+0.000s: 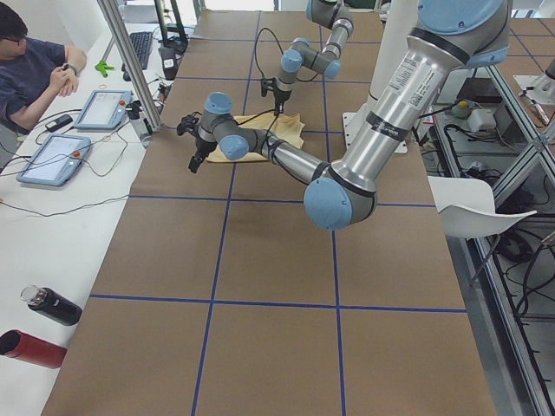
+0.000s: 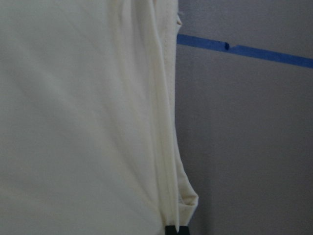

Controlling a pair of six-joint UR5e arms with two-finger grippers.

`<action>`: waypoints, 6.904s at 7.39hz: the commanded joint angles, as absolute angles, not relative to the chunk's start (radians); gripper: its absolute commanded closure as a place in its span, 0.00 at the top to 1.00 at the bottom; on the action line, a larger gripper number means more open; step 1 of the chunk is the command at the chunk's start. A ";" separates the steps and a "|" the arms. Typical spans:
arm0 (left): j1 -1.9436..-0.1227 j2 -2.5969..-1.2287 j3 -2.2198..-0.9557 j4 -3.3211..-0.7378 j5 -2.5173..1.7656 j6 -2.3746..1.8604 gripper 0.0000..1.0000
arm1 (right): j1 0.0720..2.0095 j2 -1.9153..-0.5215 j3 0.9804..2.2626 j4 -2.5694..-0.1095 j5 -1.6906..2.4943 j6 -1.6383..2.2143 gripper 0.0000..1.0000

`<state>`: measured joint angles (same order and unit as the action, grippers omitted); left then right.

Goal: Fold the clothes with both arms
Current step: 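Bring the left gripper to the near edge of the bundle and grasp, then move the right gripper to the near edge beside the left gripper and grasp, then lift the near edge with both grippers and fold it toward the far edge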

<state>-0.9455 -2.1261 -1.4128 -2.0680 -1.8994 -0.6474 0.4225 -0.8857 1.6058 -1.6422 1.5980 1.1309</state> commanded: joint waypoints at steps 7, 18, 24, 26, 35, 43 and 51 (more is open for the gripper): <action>-0.792 -1.990 -1.705 -2.008 -2.045 -0.950 1.00 | 0.477 -0.978 1.703 -1.496 1.655 1.158 1.00; -0.400 -1.953 -1.761 -1.970 -1.853 -1.325 0.67 | 0.476 -0.997 1.715 -1.462 1.661 1.167 1.00; -0.402 -1.951 -1.779 -1.970 -1.855 -1.345 0.00 | 0.468 -0.999 1.713 -1.462 1.661 1.186 1.00; -0.402 -1.950 -1.786 -1.970 -1.856 -1.345 0.00 | 0.413 -0.996 1.713 -1.456 1.646 1.358 1.00; -0.402 -1.950 -1.787 -1.970 -1.858 -1.345 0.00 | 0.307 -0.910 1.608 -1.485 1.537 1.763 0.61; -0.403 -1.950 -1.789 -1.970 -1.856 -1.345 0.00 | 0.307 -0.900 1.629 -1.488 1.551 1.746 0.00; -0.319 -1.933 -2.209 -1.692 -1.934 -1.428 0.00 | 0.187 -1.029 2.189 -1.890 1.585 1.727 0.00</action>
